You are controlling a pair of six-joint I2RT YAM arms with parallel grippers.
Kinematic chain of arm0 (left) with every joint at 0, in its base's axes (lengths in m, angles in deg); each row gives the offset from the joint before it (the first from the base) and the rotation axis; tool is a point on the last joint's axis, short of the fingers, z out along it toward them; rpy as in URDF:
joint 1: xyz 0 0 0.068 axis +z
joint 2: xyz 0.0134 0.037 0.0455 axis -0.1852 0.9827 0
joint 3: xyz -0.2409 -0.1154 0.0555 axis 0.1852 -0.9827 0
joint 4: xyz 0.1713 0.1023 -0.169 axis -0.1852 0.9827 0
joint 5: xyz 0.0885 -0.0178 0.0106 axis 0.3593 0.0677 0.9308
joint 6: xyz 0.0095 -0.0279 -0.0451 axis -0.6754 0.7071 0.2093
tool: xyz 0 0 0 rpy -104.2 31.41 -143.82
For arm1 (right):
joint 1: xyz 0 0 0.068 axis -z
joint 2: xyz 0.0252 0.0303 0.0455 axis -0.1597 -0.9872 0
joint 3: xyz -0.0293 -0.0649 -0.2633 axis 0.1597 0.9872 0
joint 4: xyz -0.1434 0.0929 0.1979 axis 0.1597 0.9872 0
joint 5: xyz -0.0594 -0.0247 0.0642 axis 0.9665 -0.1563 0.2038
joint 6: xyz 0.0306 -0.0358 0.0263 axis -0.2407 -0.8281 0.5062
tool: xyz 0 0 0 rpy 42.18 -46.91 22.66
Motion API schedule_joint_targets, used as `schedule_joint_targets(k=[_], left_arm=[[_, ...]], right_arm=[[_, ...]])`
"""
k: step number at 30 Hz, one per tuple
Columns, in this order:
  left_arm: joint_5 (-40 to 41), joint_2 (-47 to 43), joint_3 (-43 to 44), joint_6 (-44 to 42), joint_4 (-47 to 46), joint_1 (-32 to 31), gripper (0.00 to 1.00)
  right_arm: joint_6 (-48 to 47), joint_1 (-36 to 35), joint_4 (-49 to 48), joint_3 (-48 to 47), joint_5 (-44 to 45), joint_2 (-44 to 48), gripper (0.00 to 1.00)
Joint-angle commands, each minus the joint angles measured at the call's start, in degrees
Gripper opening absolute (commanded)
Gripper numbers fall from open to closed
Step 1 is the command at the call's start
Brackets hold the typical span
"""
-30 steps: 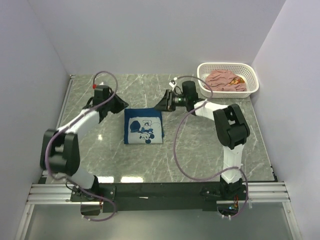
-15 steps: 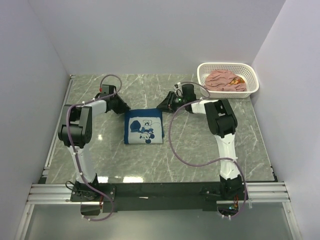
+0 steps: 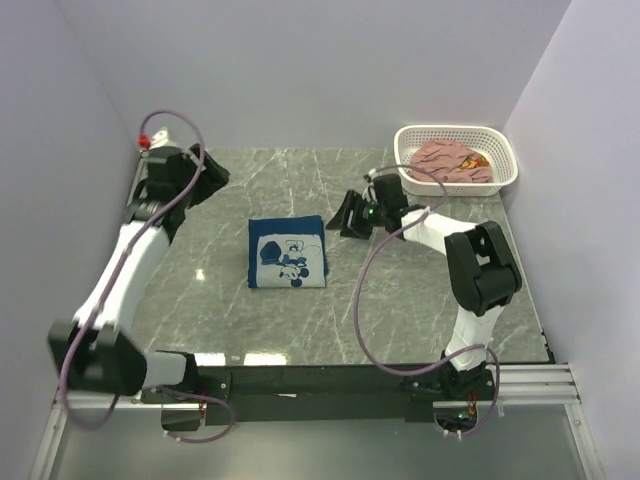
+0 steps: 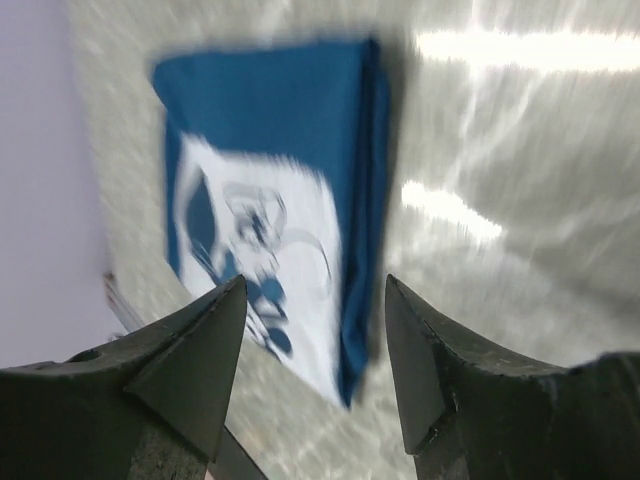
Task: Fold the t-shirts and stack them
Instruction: Neatly place the folded tshirt to the corner
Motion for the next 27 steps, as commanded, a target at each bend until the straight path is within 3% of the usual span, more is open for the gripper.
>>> schedule_joint_targets(k=[1,8,15,21,24,25,27], left_arm=[[9.18,-8.08,-5.12,-6.25,2.43,0.15,0.78],[12.97,-19.68,-14.0,-10.56,1.73,0.15,0.86],[12.63,-22.07,-18.05,-10.91,0.23,0.15,0.86],[10.61,-22.25,-17.52,-11.09,0.49,0.24,0.86],[10.69,-23.74,-17.79,-10.91,0.58,0.24,0.86],[11.21,-24.09,-17.96,-10.91,0.49,0.24,0.86],[11.83,-25.24,-18.4,-10.74,0.49,0.24,0.86]], right_arm=[[-1.42,-3.43,4.27,5.4,4.86,2.19,0.64],[-0.71,-8.09,4.97,4.63,5.91,-0.79,0.64],[-0.45,-11.69,7.52,1.29,9.69,-5.8,0.59],[-2.63,-11.7,10.93,0.85,14.86,-7.13,0.36],[-5.18,-11.44,15.41,-0.2,19.34,-6.6,0.16],[-5.98,-11.17,16.56,-0.47,20.49,-5.73,0.0],[-9.47,-10.12,20.85,-1.69,24.26,-4.49,0.0]])
